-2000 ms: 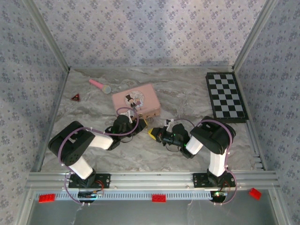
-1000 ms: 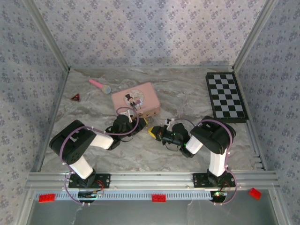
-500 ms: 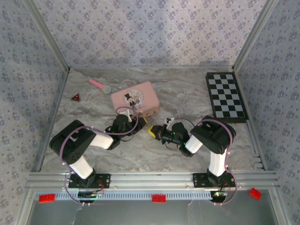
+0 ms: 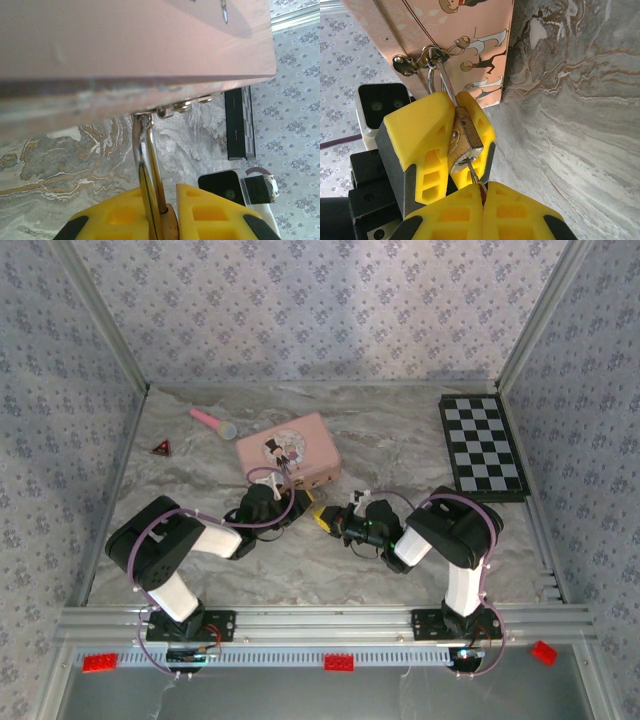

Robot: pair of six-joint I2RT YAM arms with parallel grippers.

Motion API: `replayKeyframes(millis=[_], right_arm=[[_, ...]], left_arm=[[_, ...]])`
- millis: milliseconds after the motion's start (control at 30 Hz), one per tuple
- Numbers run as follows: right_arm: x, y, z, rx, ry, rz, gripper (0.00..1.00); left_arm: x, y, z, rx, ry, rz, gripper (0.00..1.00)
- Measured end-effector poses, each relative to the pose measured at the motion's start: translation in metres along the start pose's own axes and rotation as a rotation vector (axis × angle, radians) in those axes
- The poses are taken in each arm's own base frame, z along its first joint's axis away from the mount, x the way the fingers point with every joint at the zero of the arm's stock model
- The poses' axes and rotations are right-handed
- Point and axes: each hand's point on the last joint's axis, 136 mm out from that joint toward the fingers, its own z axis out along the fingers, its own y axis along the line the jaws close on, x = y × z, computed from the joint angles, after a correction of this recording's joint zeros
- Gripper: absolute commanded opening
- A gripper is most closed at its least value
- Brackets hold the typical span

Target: Unlock a padlock with a key

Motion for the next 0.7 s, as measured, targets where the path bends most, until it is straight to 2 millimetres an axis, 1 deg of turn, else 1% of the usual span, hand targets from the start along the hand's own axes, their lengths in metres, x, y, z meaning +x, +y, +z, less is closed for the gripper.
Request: replayKeyframes(millis=[700], right_arm=[[-0.0023,0.0005,0.0022,0.002,0.004,0.002,0.00]], left_arm=[[0.0002,-0.0001,0.0007,-0.003,-0.010,-0.002,0.05]])
